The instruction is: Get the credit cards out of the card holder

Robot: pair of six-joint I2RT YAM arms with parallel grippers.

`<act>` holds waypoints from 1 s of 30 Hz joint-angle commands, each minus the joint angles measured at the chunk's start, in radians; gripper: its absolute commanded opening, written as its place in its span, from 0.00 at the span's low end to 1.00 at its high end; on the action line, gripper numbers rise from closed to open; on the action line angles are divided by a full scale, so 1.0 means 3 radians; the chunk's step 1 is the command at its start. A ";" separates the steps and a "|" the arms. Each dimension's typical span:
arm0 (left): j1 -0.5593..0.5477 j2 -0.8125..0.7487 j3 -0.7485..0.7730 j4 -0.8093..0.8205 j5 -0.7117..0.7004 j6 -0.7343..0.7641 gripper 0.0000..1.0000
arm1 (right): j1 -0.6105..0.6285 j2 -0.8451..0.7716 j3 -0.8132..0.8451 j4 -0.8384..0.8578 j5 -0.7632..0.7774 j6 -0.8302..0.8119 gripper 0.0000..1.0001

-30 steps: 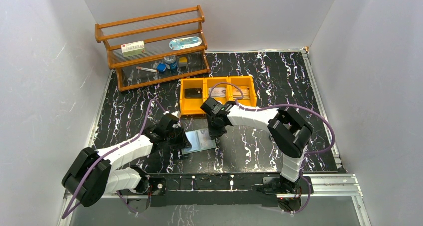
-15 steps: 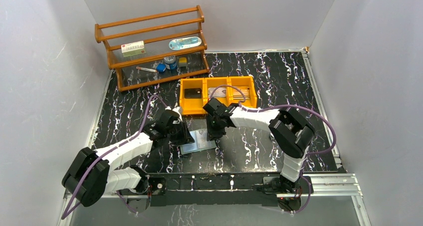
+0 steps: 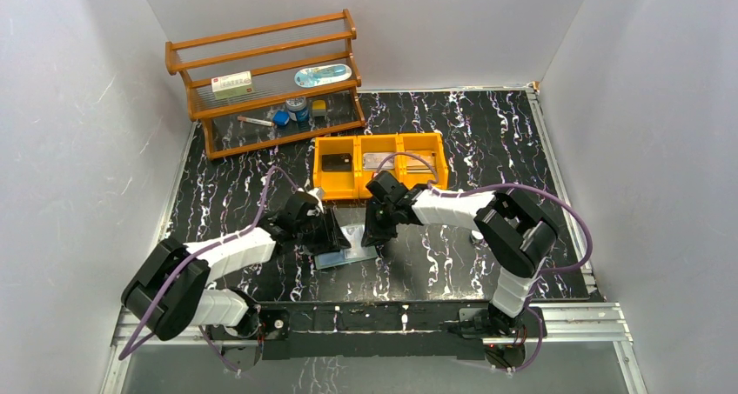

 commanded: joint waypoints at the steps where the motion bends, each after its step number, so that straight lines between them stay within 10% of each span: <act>1: -0.0010 0.0043 -0.0212 0.0214 -0.0009 -0.0157 0.42 | 0.0020 0.0054 -0.0171 0.0073 -0.0093 0.0034 0.22; 14: -0.0010 0.0283 -0.0639 0.0680 -0.0074 -0.0479 0.40 | -0.0032 0.0141 -0.0297 0.0266 -0.0336 0.0153 0.20; 23: -0.0010 0.0296 -0.0640 0.0976 0.0209 -0.0372 0.02 | -0.0036 0.0148 -0.0295 0.0311 -0.0368 0.0176 0.18; 30: -0.0010 -0.0035 -0.0496 0.0418 -0.0011 -0.0171 0.00 | -0.0060 0.0098 -0.0250 0.0227 -0.0256 0.0167 0.26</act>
